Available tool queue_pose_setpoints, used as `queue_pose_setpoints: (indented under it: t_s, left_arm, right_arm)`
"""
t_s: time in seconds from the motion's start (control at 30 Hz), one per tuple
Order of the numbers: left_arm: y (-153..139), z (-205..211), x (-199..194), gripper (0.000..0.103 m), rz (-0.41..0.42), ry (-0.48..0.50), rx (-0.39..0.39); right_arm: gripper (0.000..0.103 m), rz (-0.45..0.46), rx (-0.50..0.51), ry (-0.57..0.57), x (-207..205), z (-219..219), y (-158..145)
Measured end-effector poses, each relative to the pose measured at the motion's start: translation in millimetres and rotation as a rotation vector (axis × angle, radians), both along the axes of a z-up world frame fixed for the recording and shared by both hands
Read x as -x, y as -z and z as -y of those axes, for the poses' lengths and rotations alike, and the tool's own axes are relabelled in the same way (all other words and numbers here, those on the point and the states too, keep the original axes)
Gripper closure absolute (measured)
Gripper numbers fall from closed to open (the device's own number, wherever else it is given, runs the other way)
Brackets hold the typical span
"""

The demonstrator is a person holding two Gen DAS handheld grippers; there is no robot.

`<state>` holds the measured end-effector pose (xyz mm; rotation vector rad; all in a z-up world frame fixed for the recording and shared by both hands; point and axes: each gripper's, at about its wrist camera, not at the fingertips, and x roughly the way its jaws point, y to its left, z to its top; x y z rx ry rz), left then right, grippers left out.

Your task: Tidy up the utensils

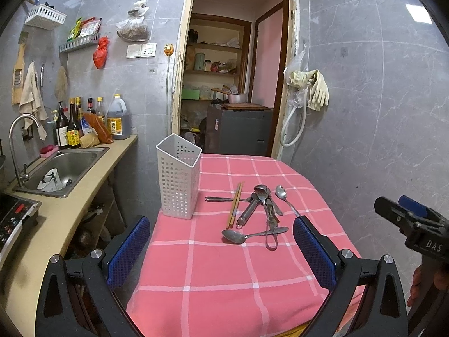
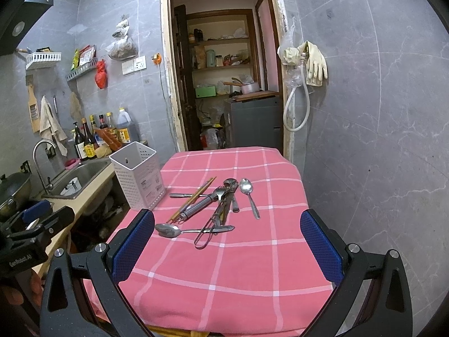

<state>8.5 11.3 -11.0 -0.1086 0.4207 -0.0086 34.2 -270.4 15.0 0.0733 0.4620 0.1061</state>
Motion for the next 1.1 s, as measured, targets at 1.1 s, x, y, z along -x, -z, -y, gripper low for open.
queue_pose_setpoints:
  t_s: [1.1]
  left_arm:
    - [-8.6, -15.5, -131.7, 0.001, 0.041, 0.047, 0.046]
  right_arm:
    - [0.001, 0.044, 0.01, 0.091, -125.0, -22.7, -7.2]
